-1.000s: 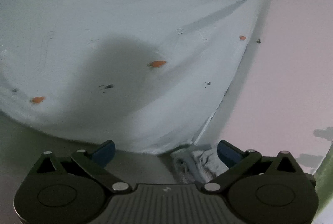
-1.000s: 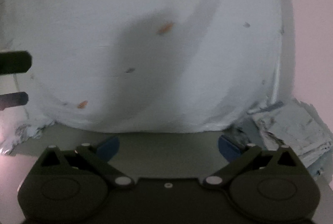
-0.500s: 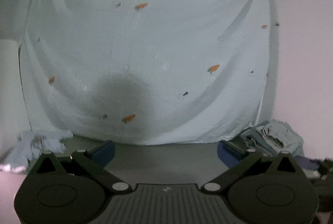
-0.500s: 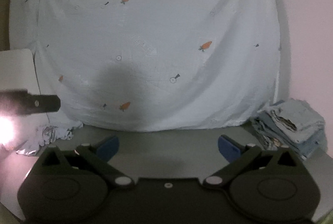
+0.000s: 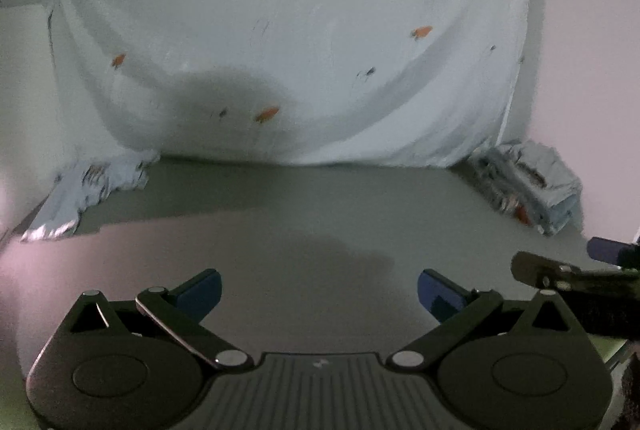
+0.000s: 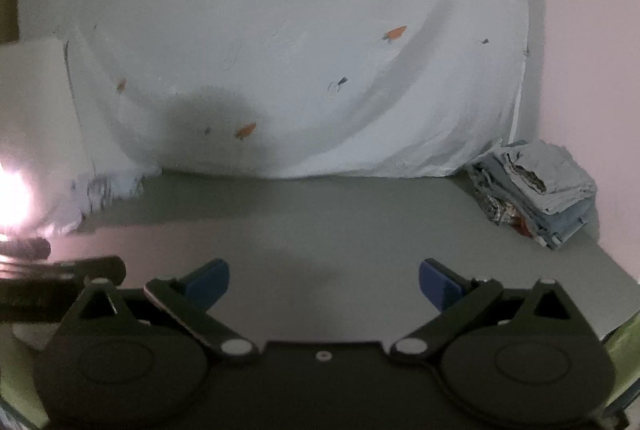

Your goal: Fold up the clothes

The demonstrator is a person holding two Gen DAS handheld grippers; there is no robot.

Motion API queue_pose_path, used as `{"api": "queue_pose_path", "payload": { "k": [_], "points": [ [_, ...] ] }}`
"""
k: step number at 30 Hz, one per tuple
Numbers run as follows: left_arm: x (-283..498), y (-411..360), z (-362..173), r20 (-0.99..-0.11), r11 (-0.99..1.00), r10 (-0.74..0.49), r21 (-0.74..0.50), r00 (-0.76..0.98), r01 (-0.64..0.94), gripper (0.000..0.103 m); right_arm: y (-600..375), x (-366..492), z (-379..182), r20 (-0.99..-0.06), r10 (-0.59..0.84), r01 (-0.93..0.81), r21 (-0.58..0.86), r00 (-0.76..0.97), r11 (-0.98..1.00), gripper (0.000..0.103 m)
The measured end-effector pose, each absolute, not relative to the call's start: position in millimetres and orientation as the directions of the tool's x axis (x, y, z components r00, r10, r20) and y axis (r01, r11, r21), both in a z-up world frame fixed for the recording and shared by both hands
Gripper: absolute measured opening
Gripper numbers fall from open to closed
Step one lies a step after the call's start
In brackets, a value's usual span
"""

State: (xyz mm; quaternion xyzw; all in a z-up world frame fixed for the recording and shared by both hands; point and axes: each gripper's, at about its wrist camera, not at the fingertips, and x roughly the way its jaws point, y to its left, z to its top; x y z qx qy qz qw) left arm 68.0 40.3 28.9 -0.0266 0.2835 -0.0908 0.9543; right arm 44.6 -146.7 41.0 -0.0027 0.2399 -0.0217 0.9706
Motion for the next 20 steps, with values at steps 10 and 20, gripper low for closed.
{"api": "queue_pose_path", "payload": {
  "k": [10, 20],
  "points": [
    [64, 50, 23, -0.567, 0.989, -0.148, -0.096, 0.811, 0.113, 0.103, -137, 36, 29, -0.501, -0.014, 0.002, -0.023, 0.865, 1.0, 0.103],
    [69, 60, 23, -0.571, 0.99, -0.143, -0.095, 0.809, 0.108, 0.103, -129, 39, 28, -0.5, -0.007, -0.007, -0.027, 0.866, 1.0, 0.103]
  ]
}}
